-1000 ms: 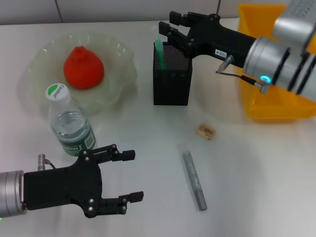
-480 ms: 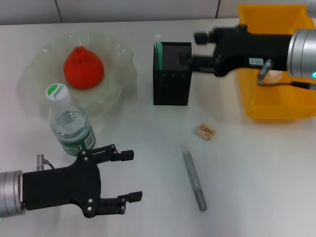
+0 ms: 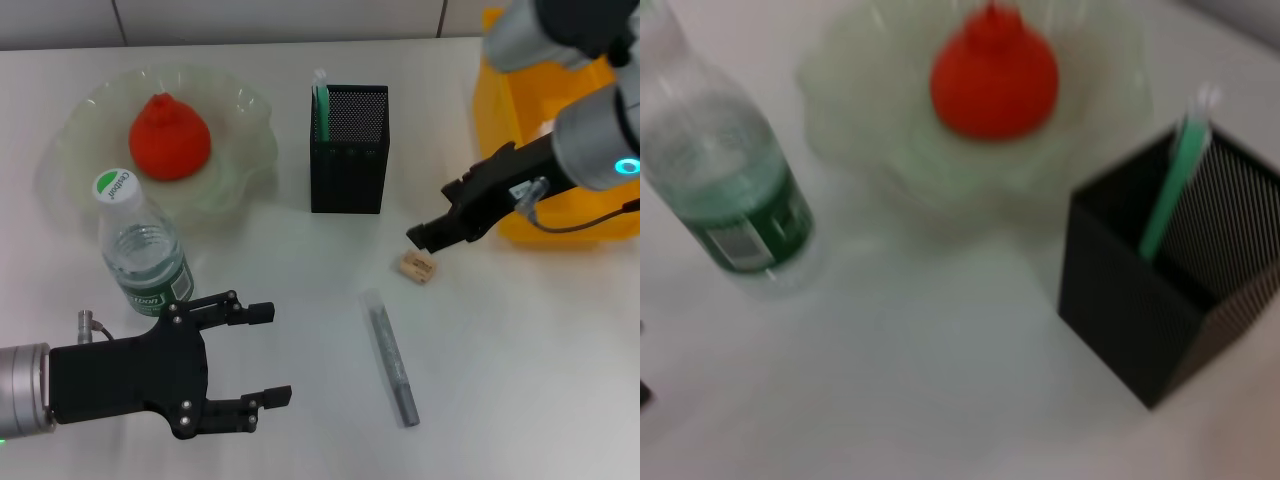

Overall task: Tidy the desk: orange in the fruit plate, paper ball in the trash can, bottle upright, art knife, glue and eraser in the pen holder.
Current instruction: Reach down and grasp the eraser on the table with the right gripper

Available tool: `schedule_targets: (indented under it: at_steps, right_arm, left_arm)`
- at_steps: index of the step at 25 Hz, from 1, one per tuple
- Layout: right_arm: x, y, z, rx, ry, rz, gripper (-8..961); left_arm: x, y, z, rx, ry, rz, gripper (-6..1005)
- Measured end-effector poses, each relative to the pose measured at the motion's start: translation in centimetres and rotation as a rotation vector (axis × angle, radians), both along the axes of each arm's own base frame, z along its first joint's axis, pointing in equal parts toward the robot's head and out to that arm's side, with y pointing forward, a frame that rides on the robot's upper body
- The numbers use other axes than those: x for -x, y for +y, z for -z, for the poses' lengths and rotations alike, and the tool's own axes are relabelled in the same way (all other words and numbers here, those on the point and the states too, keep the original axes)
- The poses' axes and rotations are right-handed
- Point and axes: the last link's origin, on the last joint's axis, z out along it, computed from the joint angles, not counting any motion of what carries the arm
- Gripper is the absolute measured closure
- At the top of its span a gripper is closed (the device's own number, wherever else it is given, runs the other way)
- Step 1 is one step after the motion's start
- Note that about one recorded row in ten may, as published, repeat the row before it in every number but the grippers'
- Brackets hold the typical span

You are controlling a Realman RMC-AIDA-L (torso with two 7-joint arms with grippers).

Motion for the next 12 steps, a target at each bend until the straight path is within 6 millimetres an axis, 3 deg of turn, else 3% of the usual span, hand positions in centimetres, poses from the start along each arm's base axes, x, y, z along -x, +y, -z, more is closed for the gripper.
schedule_targets:
  at_steps: [12]
  right_arm:
    - [-1.4, 2.1, 3.4, 0.04, -0.104, 0.078, 265]
  left_arm:
    - [-0.2, 0.1, 0.2, 0.003, -0.006, -0.002, 211]
